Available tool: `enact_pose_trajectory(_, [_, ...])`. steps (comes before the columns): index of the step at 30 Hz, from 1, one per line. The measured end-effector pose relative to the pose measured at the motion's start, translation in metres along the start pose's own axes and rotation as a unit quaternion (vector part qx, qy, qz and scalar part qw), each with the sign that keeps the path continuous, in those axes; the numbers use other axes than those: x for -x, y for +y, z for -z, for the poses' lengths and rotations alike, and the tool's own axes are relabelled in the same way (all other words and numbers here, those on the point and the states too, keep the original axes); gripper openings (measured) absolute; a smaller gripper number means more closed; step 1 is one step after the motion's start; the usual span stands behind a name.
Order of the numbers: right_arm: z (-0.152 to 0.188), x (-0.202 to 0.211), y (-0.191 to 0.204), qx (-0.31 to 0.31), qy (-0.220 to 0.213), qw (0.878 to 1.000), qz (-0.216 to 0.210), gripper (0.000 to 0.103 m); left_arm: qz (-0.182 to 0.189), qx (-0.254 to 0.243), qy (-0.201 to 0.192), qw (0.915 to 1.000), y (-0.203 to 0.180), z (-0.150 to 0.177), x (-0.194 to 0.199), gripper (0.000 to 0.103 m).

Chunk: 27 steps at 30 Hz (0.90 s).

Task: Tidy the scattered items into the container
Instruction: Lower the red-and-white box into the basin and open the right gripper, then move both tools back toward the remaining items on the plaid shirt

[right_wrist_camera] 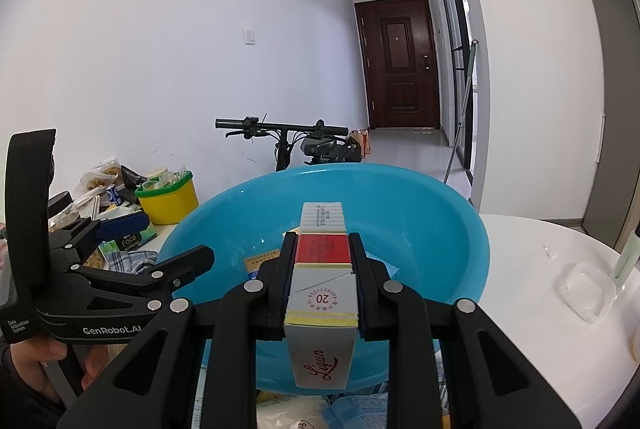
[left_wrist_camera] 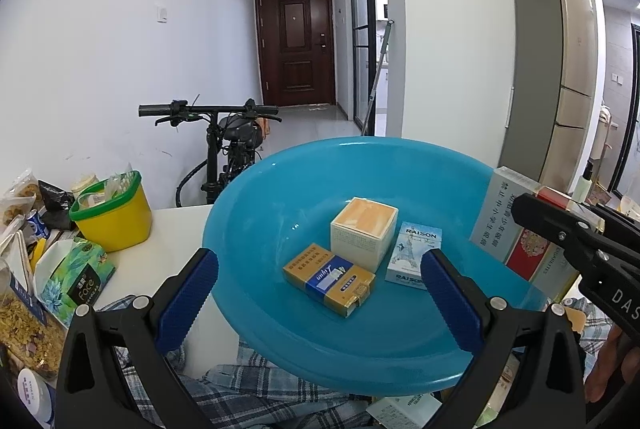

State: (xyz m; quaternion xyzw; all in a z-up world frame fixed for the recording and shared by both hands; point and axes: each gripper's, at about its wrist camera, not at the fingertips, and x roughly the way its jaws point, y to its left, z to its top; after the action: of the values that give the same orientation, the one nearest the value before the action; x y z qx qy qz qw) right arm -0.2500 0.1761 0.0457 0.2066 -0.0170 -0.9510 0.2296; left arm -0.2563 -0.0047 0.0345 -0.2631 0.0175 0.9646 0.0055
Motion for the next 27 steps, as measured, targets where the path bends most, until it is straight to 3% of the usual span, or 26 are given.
enact_pose_trajectory(10, [0.001,-0.004,-0.005,-0.031,0.004,0.999,-0.022,0.022,-0.003,0.0,0.0,1.0,0.001,0.0,0.001,0.103])
enact_pose_trajectory(12, [0.001,-0.004,-0.003,-0.025,-0.003,1.0,-0.011,0.026,-0.005,-0.002,0.002,1.0,0.001,0.0,0.001,0.103])
enact_pose_trajectory(13, [0.002,-0.004,-0.001,-0.017,-0.004,1.0,-0.001,0.056,-0.007,-0.002,0.003,1.0,0.001,0.0,0.0,0.103])
enact_pose_trajectory(14, [0.003,-0.006,0.0,-0.012,0.003,1.0,0.015,0.103,-0.007,-0.002,0.002,1.0,0.001,0.0,0.001,0.103])
enact_pose_trajectory(16, [0.004,-0.008,0.0,-0.011,0.004,0.999,0.048,0.103,-0.006,-0.002,0.003,1.0,0.001,0.0,0.0,0.103])
enact_pose_trajectory(19, [0.006,-0.004,-0.003,-0.02,-0.008,0.999,0.026,0.103,-0.006,-0.001,0.001,1.0,0.001,0.0,0.001,0.103])
enact_pose_trajectory(22, [0.007,-0.006,-0.004,-0.022,-0.01,0.999,0.034,0.103,-0.006,-0.001,0.002,1.0,0.002,0.0,0.002,0.103])
enact_pose_trajectory(27, [0.01,-0.018,-0.004,-0.022,0.017,0.999,0.044,0.103,-0.007,-0.003,0.001,1.0,0.002,0.0,0.004,0.103])
